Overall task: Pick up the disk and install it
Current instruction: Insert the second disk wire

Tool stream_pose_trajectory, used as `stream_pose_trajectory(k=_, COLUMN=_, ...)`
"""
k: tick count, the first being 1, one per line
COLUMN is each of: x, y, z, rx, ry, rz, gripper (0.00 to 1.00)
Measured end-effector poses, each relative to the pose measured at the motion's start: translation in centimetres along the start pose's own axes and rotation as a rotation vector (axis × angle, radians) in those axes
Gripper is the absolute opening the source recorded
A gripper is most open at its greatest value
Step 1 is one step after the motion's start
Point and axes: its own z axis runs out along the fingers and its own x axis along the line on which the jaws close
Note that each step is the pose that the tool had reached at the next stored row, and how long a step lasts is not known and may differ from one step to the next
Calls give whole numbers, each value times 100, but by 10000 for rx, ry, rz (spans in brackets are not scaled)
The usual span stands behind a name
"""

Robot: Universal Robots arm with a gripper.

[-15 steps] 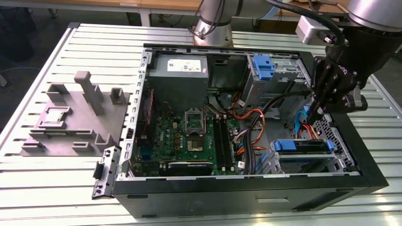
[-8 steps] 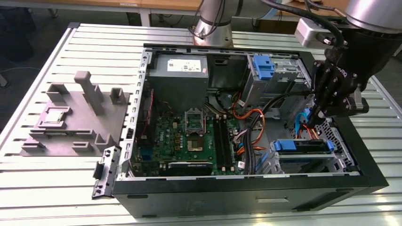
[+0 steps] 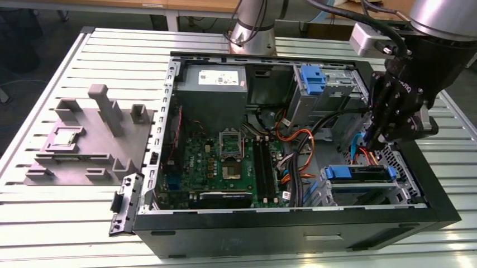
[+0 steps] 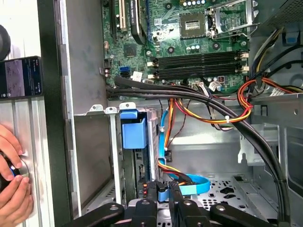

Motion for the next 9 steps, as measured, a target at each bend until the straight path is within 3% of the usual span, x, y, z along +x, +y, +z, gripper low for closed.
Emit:
stream_pose_trajectory(k=2, x=12, y=0, z=5, rx=0, ry=5, rz=1, gripper=24)
stream_pose_trajectory(k=3, x=20, y=-1, z=8, rx=0, ry=7, rz=1, gripper=17)
stream_pose_trajectory(k=9, x=69, y=21, z=16, rx=32, ry=2, rz=-11, gripper=16)
